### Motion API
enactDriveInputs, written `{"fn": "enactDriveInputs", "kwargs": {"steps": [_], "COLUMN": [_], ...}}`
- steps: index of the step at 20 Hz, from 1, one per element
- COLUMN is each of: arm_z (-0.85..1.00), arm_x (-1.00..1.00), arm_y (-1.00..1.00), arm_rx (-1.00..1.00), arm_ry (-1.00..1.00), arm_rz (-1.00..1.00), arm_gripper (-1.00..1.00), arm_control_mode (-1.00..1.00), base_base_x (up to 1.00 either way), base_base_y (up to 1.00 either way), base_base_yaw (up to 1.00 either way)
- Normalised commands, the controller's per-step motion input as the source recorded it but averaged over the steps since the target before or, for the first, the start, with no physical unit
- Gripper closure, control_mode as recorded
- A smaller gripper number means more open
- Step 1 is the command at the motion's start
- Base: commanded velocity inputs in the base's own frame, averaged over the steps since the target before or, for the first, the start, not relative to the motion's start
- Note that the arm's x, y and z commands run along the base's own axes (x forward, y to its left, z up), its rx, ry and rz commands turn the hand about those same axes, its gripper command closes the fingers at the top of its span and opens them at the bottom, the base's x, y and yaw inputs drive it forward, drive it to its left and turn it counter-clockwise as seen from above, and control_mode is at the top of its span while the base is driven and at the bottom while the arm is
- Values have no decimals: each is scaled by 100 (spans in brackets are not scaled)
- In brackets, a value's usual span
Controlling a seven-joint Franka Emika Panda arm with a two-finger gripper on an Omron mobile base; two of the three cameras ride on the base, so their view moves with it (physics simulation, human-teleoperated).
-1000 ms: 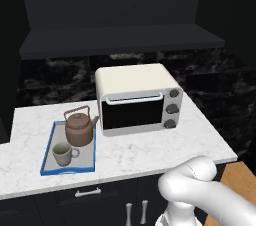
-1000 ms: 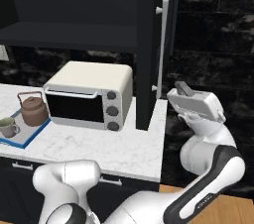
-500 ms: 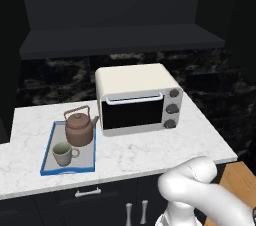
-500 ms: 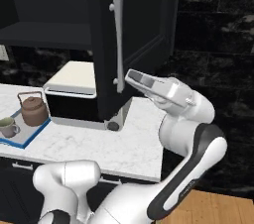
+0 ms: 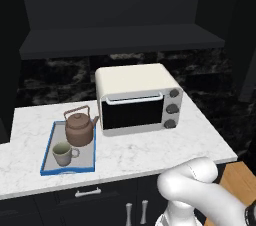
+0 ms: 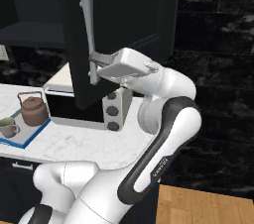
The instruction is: Pick the kettle from the counter and place it on the tray. Then pick the mug from the cabinet and place it on the tray. Then close the cabinet doors.
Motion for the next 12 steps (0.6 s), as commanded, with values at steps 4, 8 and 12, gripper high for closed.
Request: {"fn": "enactDriveInputs", "kwargs": {"steps": [4,8,12], "arm_z": [1,-30,-56], "arm_x": [25,71,70], "arm_y": [49,28,22], "arm_rx": [-18,-1,9], "arm_ry": [56,38,14], "arm_rz": [5,22,37], "arm_gripper": [100,100,100], "arm_control_mode": [-100,-100,-100], "base_base_x": [0,0,0], "base_base_y": [0,0,0], "base_base_yaw": [0,0,0]}}
